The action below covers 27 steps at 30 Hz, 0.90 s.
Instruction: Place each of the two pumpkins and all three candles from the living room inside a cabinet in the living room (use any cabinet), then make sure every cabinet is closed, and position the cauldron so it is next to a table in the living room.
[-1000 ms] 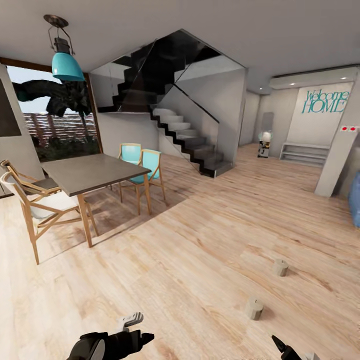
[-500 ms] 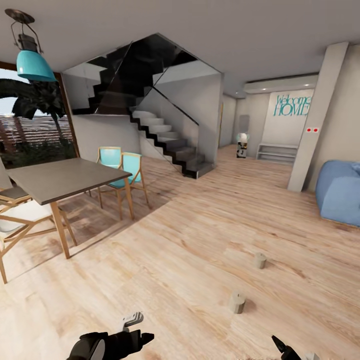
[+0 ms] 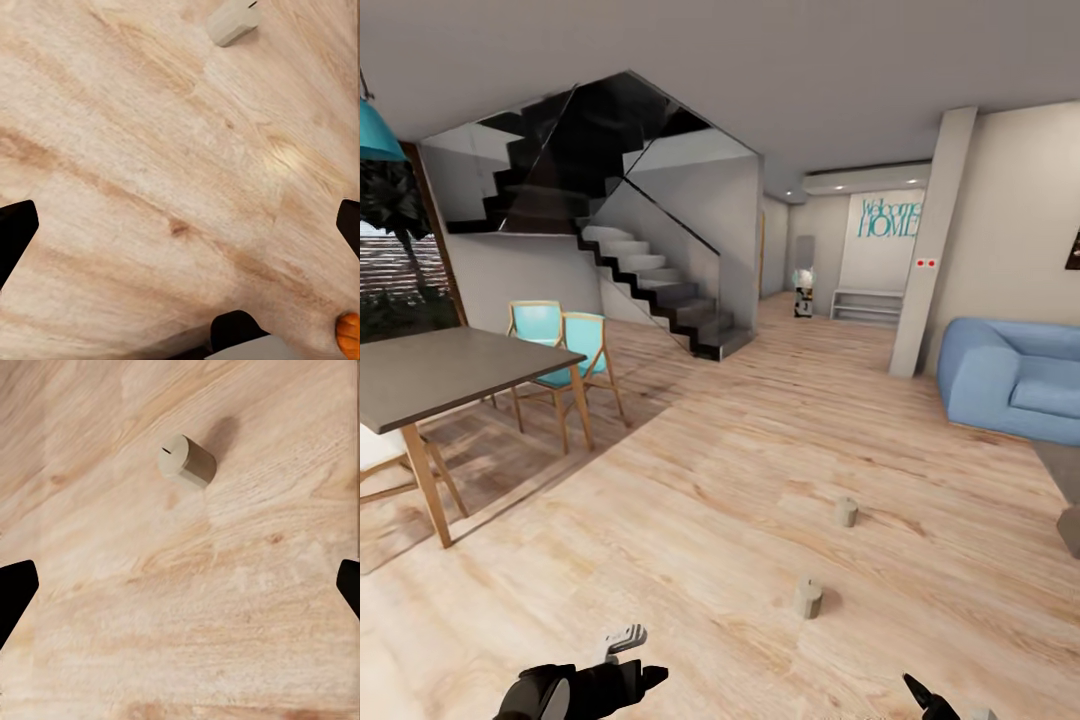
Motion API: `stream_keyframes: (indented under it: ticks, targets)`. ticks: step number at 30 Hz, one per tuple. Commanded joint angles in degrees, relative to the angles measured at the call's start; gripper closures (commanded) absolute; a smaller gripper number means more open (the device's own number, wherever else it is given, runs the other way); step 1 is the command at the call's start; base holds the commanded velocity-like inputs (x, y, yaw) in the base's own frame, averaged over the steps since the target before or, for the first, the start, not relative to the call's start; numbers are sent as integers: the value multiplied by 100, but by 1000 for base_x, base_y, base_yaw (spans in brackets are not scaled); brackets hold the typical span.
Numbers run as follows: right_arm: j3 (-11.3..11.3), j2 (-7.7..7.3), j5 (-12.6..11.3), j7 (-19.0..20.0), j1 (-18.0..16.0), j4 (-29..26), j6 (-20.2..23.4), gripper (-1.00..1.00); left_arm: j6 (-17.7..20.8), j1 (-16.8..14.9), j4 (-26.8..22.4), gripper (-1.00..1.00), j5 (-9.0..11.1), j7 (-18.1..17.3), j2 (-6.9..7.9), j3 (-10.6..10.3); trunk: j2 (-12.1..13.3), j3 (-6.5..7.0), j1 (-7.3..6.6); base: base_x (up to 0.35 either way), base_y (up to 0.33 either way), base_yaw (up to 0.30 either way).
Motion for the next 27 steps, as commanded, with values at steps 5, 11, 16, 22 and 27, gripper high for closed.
stream_keyframes:
  ticks: [5,11,16,22,27]
  targets:
    - [-48,-1,0,5,-11,24,109,-100,38,-2,-10,-100,25,-4,4,9,-3,21,0,0,129,-253]
    - [-56,-170,-17,-67,-11,16,1071,-100,38,-2,-11,-100,25,-6,18,12,-3,52,0,0,130,-253]
    - [-57,-217,-21,-447,-11,16,1256,-100,38,-2,-12,-100,25,-6,1,9,-3,78,0,0,137,-255]
    - [-55,-312,-19,-540,-11,16,1273,-100,38,-2,-12,-100,25,-6,5,9,-3,81,0,0,150,-176]
    - [-54,-332,-18,-543,-11,23,1263,-100,38,-2,-12,-100,25,-3,-1,9,-3,40,0,-69,177,-18]
